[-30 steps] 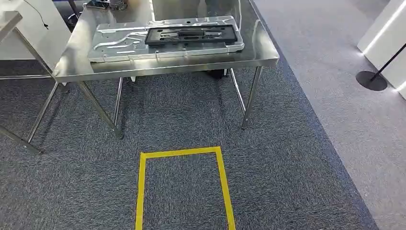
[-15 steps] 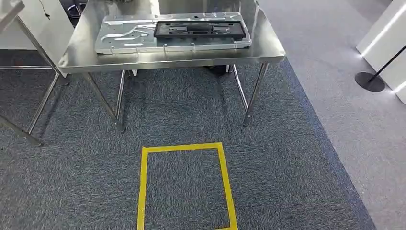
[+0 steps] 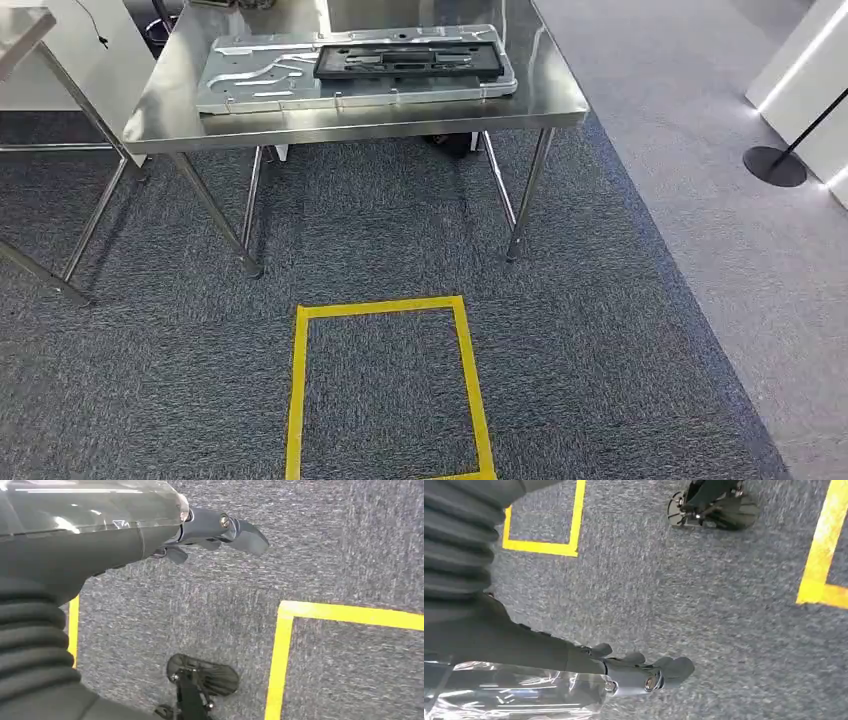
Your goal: Take the parts from the cabinet and place them on the table.
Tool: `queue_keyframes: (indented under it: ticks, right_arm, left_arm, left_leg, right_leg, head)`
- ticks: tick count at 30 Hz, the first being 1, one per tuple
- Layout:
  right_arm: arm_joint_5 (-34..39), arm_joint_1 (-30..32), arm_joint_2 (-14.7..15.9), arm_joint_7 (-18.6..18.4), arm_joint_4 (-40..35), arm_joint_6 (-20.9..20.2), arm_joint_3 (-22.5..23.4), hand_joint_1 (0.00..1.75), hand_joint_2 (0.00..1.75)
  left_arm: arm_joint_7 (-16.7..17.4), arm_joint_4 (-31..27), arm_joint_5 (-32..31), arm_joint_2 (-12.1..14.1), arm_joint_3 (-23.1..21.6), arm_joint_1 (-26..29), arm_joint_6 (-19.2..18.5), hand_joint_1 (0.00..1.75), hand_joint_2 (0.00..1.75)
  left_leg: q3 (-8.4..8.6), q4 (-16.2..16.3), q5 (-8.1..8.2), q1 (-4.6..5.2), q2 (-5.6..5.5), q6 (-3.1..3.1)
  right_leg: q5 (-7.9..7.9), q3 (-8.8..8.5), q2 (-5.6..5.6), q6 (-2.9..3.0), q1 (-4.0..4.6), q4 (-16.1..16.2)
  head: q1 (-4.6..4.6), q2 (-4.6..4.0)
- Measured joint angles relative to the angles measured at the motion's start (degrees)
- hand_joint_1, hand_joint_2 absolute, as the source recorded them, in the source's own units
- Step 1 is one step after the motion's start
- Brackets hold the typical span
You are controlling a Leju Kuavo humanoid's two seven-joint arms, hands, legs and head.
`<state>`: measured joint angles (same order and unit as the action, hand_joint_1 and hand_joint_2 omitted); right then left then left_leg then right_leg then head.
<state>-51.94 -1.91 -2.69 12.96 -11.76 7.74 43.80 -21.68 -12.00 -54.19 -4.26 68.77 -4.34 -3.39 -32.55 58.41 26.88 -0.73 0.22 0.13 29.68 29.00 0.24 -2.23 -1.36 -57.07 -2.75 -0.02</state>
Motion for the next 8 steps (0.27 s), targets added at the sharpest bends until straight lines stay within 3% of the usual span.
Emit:
queue_keyframes:
  ticks: [7, 8]
  right_arm:
    - [7.5, 1.2, 0.3, -1.9, -1.1, -1.2, -5.1, 0.00, 1.75]
    - [8.5, 1.4, 0.4, -2.1, -1.3, -1.4, -5.9, 0.00, 0.00]
  left_arm:
    - [3.1, -1.0, 7.9, 0.3, -8.7, 1.7, 0.5, 0.00, 1.75]
    - [3.5, -1.1, 8.9, 0.4, -10.0, 1.9, 0.6, 0.00, 0.00]
  left_leg:
    - [0.00, -0.2, -0.20, -0.06, 0.00, -0.20]
    - [0.00, -0.2, -0.21, -0.06, 0.00, -0.21]
  right_leg:
    - [-0.10, 0.06, 0.00, 0.16, 0.05, 0.0]
    - [-0.11, 0.06, 0.00, 0.18, 0.05, 0.0]
  head:
    - [0.00, 0.02]
    - [0.00, 0.00]
